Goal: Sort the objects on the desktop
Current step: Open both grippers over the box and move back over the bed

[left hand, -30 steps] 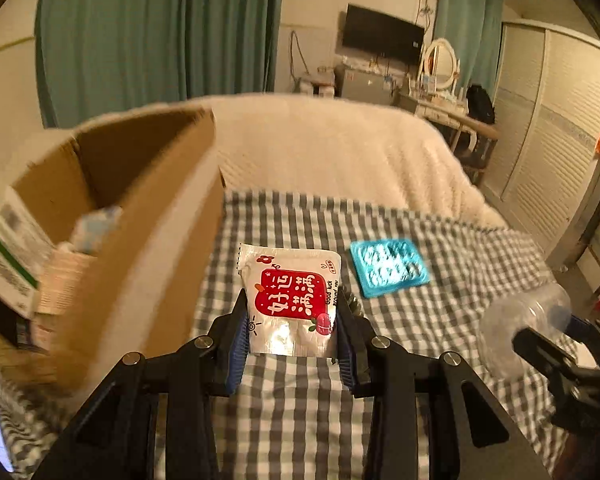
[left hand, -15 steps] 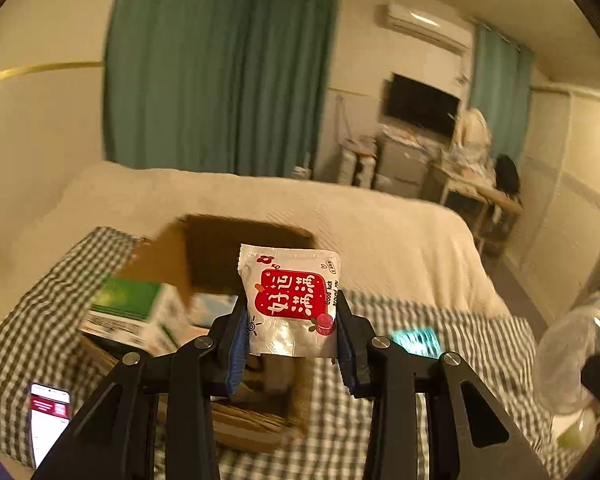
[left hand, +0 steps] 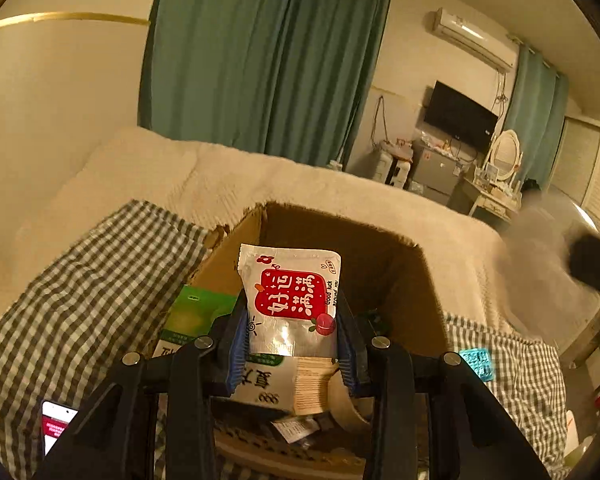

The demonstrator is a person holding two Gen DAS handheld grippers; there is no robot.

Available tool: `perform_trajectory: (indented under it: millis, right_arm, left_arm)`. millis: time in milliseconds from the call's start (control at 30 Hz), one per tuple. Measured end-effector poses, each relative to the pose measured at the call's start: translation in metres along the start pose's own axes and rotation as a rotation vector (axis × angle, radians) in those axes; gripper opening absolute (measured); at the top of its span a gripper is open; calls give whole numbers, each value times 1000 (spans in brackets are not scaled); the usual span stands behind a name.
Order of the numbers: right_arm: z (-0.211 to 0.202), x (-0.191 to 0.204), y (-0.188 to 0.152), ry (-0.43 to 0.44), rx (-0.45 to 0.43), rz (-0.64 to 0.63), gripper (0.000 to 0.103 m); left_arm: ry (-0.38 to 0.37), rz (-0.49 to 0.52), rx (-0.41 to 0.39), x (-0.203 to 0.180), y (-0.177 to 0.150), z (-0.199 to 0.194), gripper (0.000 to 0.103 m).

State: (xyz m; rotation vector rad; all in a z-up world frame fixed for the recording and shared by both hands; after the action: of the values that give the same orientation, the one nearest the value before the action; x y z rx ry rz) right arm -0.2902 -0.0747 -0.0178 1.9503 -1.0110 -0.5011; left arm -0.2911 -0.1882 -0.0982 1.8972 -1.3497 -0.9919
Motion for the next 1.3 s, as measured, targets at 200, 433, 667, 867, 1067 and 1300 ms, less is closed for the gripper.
perform_trajectory:
  millis: [200, 433, 667, 867, 1067, 1300]
  right_arm:
    - [75, 2, 17, 53, 55, 69, 89]
    - [53, -27, 20, 6, -18, 144, 96]
    - [-49, -93, 8, -126, -93, 145, 97]
    - [-118, -152, -43, -289, -94, 173, 97]
    - [-130, -203, -113, -349, -19, 256, 97]
    - [-96, -237, -169, -338, 48, 298, 97]
  left_arm:
    - [5, 39, 24, 3, -4, 23, 58]
    - [24, 56, 53, -16, -8, 16, 103]
    - [-53, 155, 31, -93, -12, -38, 103]
    - [-168, 224, 74, -184, -61, -51, 103]
    - [-168, 193, 219, -214, -134, -3, 103]
    - [-159, 219, 328, -224, -189, 55, 103]
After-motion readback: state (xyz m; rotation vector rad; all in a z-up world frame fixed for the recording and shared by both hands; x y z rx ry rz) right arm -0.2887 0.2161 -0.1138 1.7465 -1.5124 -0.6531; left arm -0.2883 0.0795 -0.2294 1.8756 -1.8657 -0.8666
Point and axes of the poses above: each gripper's, at about its wrist camera, not at the fingertips, and z roughly the way its jaws point, x to its left, y to its top, the point moved 10 cm from there along z, roughly the way its jaws point, and after that the axes turned 1 degree about -z, right-handed, at the moved point
